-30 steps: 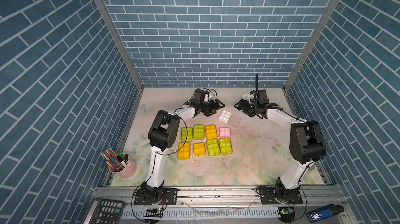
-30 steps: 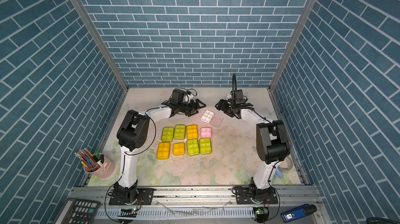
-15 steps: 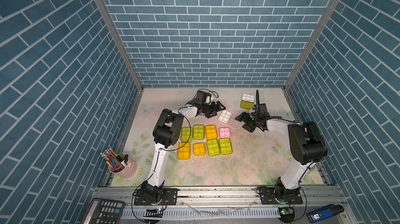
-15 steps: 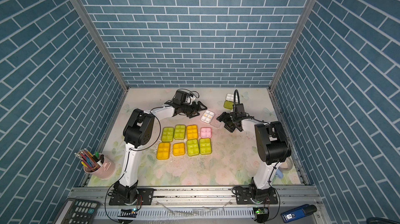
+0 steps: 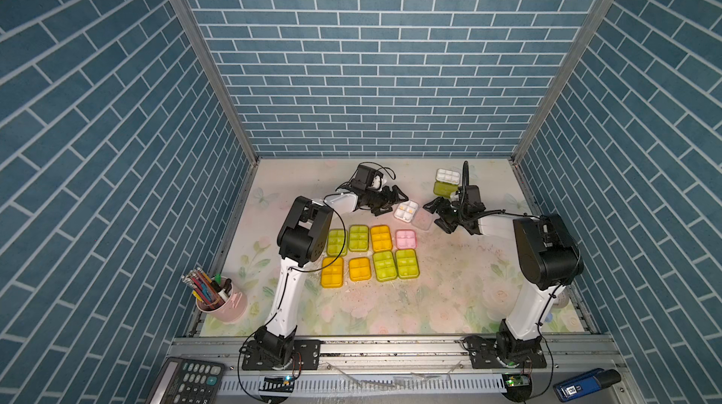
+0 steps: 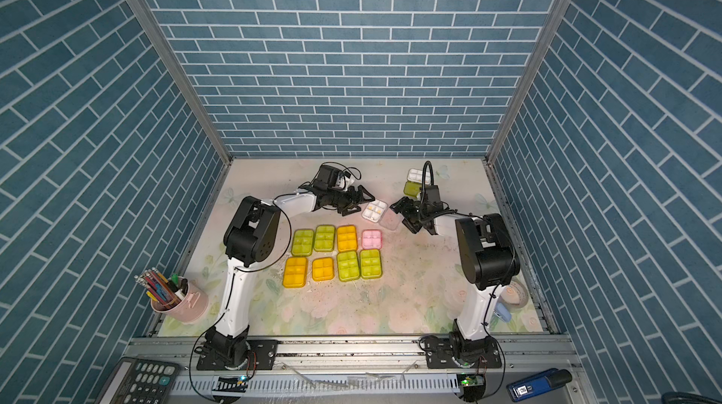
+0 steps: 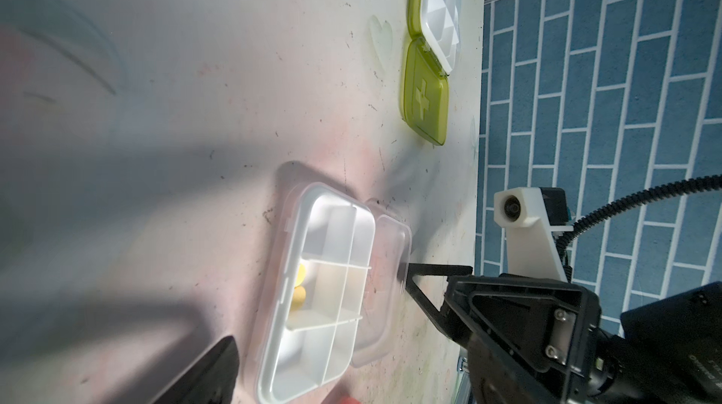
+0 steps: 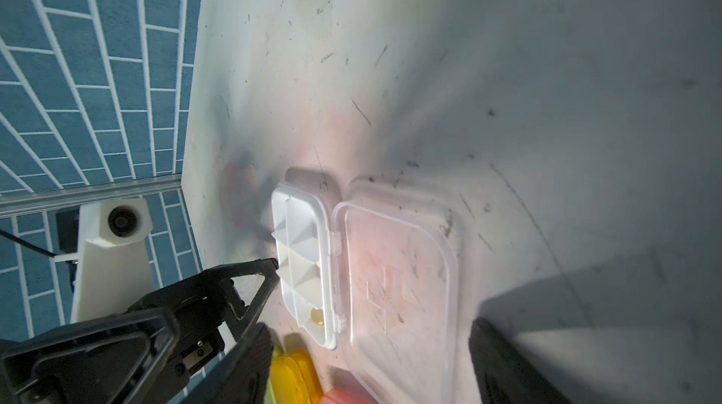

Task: Close pillboxes
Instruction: Close the lid on the pillbox.

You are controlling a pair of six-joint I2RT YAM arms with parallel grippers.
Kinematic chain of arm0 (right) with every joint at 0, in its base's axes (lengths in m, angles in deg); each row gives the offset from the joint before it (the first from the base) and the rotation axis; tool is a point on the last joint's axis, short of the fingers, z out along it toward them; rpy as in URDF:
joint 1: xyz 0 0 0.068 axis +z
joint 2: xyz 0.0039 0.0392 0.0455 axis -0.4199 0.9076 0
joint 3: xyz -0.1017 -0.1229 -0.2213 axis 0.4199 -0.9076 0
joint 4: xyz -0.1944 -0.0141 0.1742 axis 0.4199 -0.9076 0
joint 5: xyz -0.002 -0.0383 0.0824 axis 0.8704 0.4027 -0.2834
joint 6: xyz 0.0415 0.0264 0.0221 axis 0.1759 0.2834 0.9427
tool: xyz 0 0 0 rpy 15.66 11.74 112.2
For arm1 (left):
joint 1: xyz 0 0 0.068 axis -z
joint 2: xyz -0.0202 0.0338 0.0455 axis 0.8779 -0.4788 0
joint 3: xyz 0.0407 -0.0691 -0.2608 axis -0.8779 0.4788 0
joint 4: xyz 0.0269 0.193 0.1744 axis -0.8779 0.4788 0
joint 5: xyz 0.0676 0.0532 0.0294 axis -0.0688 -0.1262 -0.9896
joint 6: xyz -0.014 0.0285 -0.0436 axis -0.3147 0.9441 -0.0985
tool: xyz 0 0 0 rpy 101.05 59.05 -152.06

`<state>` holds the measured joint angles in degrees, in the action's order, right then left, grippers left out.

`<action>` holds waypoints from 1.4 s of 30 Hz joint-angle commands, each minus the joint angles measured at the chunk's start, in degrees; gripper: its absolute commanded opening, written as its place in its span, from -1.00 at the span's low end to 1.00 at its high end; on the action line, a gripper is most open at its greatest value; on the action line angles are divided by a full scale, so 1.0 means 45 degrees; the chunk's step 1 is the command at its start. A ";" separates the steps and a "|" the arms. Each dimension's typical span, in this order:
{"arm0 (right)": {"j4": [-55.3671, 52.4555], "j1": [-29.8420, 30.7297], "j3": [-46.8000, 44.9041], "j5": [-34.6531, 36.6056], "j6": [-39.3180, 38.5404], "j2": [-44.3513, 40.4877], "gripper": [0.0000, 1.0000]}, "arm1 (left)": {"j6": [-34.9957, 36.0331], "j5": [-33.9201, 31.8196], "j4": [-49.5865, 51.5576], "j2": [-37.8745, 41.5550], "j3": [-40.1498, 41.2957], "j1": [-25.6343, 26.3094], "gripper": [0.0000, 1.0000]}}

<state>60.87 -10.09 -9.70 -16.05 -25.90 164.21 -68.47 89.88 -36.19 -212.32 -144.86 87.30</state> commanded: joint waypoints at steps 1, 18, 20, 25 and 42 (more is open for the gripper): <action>0.0317 0.0064 0.0119 -0.0440 0.0417 0.0648 0.60 | 0.0253 0.0071 0.0131 -0.0005 0.0279 0.0125 0.85; 0.2270 0.0166 -0.0164 -0.1627 0.0308 -0.0275 0.57 | -0.0117 0.0246 -0.0474 0.0081 0.0600 0.0224 0.85; 0.2253 0.0200 0.0026 -0.1635 0.0329 -0.0243 0.57 | -0.0557 0.0406 -0.1016 0.0102 0.0863 0.0265 0.85; 0.2073 0.0316 0.0366 -0.1492 0.0316 -0.0232 0.56 | -0.1455 0.0518 -0.1954 0.0221 0.1275 0.0495 0.84; 0.0725 0.0965 0.1768 -0.0959 -0.0368 0.0394 0.54 | -0.1700 -0.0874 -0.2162 0.3541 0.3959 -0.0651 0.84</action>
<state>65.48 -6.52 -3.58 -20.70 -26.18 164.86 -76.31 88.15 -46.14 -202.02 -128.67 86.98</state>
